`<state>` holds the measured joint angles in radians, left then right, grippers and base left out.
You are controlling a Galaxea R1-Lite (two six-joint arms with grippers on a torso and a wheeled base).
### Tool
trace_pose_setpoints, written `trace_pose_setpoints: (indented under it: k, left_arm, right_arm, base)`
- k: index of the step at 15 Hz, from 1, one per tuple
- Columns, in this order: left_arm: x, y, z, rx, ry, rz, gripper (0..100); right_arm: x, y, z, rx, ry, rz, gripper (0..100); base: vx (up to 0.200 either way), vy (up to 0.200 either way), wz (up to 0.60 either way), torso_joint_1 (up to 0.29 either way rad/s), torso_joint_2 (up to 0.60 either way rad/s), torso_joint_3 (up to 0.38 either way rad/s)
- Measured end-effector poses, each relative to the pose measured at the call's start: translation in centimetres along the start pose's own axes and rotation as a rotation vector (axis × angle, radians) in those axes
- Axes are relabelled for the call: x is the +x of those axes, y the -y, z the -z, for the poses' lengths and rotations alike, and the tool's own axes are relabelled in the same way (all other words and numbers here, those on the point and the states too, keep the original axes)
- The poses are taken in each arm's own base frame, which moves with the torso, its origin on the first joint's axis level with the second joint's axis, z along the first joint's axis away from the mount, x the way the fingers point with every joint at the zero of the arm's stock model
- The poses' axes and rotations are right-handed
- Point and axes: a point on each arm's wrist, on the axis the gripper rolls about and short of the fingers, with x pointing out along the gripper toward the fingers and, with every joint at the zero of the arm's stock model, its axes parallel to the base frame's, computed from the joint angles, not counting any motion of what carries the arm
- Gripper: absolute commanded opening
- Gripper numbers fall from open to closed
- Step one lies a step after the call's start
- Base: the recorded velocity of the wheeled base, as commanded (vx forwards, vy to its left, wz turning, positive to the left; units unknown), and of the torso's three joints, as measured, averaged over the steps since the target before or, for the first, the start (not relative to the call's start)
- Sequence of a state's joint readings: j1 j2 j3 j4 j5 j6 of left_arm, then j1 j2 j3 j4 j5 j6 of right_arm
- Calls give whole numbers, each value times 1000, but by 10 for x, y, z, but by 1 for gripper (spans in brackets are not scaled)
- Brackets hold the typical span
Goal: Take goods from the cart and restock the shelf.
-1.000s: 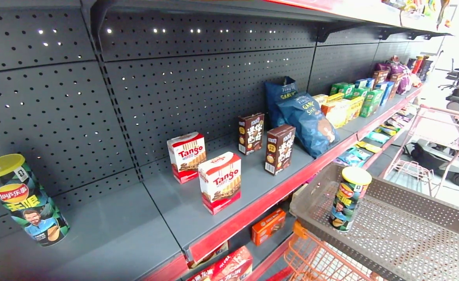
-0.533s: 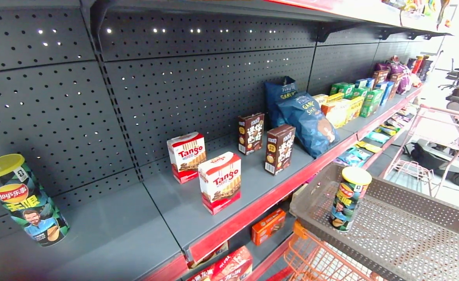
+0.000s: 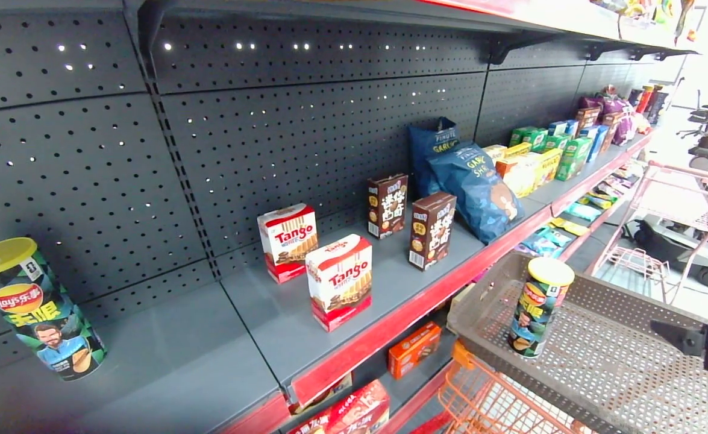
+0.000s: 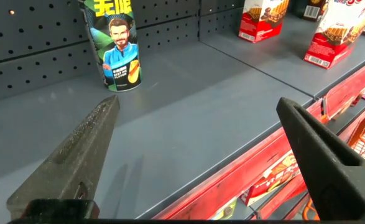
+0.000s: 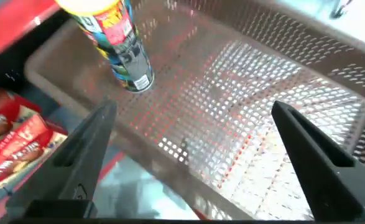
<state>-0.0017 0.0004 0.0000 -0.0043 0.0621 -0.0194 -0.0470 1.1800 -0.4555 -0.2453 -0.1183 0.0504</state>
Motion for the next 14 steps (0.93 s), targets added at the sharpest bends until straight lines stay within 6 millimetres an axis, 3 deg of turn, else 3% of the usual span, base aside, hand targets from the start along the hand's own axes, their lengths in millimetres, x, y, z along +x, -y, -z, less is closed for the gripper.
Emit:
trace_pose_setpoints:
  k: [7, 14]
  left_arm:
    - [0, 0, 0, 0, 0, 0, 100]
    - [0, 0, 0, 0, 0, 0, 100]
  right_arm:
    - [84, -17, -5, -15, 65, -149, 100]
    - [143, -38, 20, -103, 61, -204, 100]
  base:
    - [0, 0, 0, 0, 0, 0]
    - [0, 0, 0, 0, 0, 0]
